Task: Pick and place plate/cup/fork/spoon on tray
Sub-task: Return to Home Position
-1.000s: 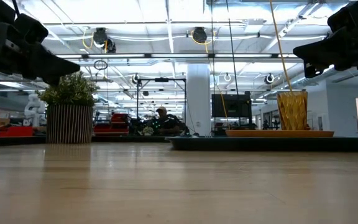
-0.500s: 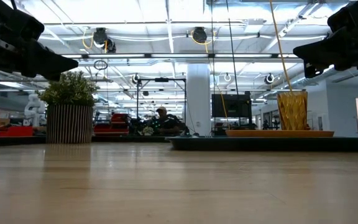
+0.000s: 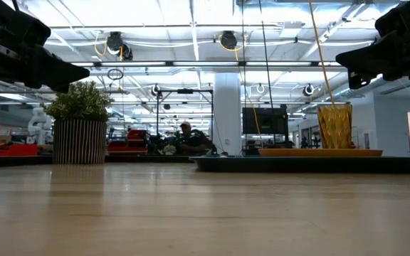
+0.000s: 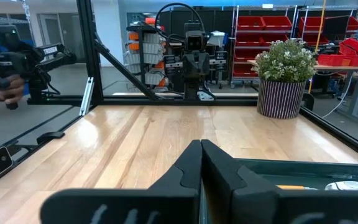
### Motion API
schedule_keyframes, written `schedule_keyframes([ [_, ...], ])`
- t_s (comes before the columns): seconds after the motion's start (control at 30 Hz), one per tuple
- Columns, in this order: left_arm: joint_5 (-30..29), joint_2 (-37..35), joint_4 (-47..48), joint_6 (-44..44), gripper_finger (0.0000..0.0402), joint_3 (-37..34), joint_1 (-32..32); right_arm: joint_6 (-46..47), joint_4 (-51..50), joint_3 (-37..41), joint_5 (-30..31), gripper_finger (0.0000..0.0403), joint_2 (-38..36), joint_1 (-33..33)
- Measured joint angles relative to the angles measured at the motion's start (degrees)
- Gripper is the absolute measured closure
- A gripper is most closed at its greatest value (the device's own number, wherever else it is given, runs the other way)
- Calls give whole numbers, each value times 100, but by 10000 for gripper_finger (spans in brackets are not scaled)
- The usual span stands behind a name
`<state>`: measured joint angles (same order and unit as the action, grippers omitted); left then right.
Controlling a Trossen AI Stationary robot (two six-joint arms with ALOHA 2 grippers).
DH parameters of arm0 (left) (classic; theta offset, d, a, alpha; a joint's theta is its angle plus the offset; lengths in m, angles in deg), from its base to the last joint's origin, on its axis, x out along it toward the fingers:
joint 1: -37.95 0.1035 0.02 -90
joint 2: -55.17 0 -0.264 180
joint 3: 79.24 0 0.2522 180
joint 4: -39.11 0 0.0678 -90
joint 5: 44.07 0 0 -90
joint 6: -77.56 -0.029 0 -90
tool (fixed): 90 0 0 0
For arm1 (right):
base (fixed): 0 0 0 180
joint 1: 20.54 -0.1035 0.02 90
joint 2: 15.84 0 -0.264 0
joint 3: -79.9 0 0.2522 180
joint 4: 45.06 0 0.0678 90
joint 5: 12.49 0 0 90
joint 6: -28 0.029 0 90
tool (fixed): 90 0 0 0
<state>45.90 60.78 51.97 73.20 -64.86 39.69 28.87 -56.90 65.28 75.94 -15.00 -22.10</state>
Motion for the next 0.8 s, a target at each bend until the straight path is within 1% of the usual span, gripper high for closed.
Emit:
schedule_keyframes([
  [0.07, 86, 0, -6, 63, 381, -2, -12, 0, 1, -1, 1, 403, 0, -1],
  [0.17, 501, -1, -51, 270, 395, -9, -50, 0, -1, -1, 1, 403, 0, 2],
  [0.23, 646, -9, -81, 413, 397, -9, -77, 0, -1, -1, 0, 403, 0, -1],
  [0.37, 670, -11, -152, 427, 398, -9, -114, 0, -1, 0, 1, 403, 0, 0],
  [0.53, 664, -13, -776, 154, 399, -9, -103, 0, -1, 0, -1, 403, 0, 1],
  [0.6, 662, -13, -877, 100, 398, -7, -103, -1, -1, -1, -1, 403, 0, -1],
  [0.7, 644, -13, -751, 103, 396, -7, -103, -2, -1, -1, -2, 403, 0, 2],
  [0.8, 599, -13, -388, 91, 399, -7, -103, -2, -1, -1, 1, 403, 0, 2],
])
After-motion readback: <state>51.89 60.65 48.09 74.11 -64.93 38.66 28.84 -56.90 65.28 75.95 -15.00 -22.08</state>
